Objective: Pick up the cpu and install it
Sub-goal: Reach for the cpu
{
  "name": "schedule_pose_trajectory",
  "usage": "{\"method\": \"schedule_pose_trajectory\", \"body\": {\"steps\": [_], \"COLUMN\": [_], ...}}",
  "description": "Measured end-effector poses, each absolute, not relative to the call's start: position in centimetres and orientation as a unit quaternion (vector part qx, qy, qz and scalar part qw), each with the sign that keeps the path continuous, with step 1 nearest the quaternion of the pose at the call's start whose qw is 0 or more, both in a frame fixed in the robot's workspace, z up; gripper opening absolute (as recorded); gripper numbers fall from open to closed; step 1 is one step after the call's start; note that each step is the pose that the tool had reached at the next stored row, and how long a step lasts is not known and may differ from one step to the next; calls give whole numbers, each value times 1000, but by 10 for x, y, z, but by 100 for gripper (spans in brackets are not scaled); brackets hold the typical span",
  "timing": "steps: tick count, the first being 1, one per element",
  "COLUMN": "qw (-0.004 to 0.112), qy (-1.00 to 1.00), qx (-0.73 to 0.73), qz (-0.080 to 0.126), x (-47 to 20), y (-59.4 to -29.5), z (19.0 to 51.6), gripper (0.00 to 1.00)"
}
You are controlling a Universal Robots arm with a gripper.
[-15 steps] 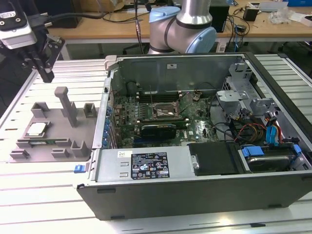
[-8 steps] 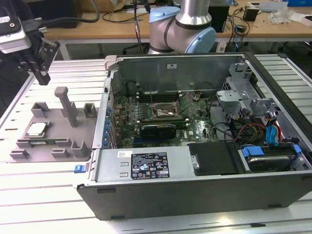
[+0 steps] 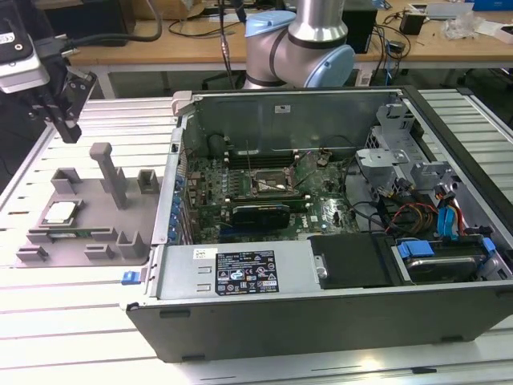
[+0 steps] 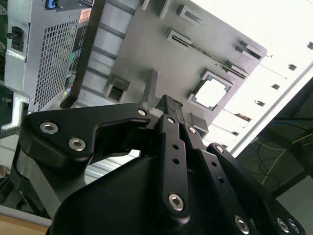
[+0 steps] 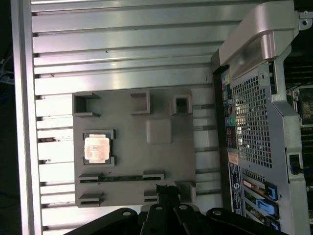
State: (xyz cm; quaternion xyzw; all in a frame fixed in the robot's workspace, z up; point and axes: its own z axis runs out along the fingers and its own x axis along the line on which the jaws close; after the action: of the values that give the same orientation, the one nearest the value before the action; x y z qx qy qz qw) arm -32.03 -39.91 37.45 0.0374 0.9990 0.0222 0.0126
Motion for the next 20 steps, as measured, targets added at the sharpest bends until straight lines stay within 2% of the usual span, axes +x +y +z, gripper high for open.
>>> {"method": "schedule_pose_trajectory", "body": {"steps": [20], "qw": [13], "qy": [999], "qx": [37], "qz": [25], "x": [-360], "y": [-394], "z": [334], "gripper": [11]}}
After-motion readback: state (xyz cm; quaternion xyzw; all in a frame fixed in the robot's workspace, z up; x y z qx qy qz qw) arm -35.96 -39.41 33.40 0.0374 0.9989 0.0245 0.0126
